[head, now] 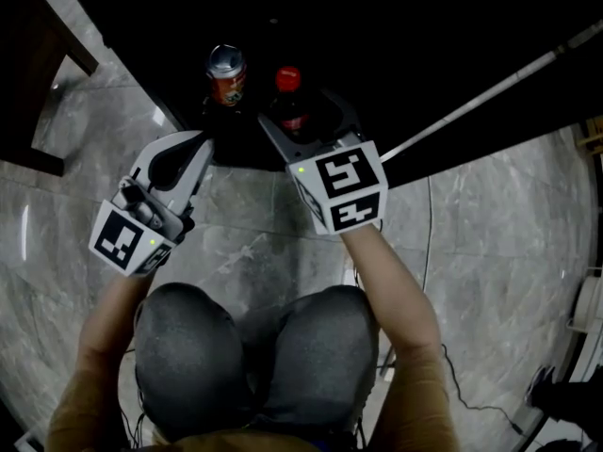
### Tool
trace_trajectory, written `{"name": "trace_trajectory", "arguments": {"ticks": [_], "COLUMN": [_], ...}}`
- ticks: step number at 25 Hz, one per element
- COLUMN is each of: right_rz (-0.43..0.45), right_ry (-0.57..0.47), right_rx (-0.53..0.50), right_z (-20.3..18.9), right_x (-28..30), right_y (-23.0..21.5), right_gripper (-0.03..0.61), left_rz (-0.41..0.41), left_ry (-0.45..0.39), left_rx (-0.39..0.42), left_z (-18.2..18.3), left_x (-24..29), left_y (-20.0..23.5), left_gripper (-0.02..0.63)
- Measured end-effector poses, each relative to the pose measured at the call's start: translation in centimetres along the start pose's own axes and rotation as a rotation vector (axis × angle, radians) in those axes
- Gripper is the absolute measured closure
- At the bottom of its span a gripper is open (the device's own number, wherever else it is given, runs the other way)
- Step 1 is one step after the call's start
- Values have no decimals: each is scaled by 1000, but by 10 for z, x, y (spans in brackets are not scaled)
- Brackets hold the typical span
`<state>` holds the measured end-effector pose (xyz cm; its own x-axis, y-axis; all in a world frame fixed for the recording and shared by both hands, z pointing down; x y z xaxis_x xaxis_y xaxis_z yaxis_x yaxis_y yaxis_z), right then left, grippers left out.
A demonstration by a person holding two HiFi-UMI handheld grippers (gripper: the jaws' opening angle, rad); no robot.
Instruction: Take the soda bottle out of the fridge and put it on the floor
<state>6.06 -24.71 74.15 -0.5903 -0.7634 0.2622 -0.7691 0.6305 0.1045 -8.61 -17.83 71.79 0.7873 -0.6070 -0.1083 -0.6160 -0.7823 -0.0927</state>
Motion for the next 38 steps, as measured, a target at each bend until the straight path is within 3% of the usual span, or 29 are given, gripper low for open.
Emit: {"name": "trace_trajectory", "arguments": {"ticks": [4,12,26,34,38], "right_rz": [55,183,279,312,319], "right_ry": [-1,48,189,295,310], "right_rx": [-9,-31,-12,39,-29], "right_z": [-2,-37,-147,-202,-216], "right_x": [-17,-37,-35,-23,-19], "right_y": [17,50,94,112,122], "right_gripper": [288,288,290,290,290], "left_rz": [-14,-13,-27,-51,-47], "left_ry": [-26,40,120,211,227], "left_rx": [-5,10,24,5,1], "left_z": [-4,-34,-86,-126,-130], "left_x": [-3,-16,-25,-29,-31], "left_y": [-7,-18,-40,-57,-55], "left_gripper": [618,618,619,620,619]}}
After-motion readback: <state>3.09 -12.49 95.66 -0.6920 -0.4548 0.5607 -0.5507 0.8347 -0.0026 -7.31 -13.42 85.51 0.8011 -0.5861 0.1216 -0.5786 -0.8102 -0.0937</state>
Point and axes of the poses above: the fingertips, and each gripper's own axes: x forward along the fingers, y to its left, z out of its top, the point moved 5 cm from there along -x, backward along the fingers, and after that the axes turned 1 degree about x, right-handed, at the moved point
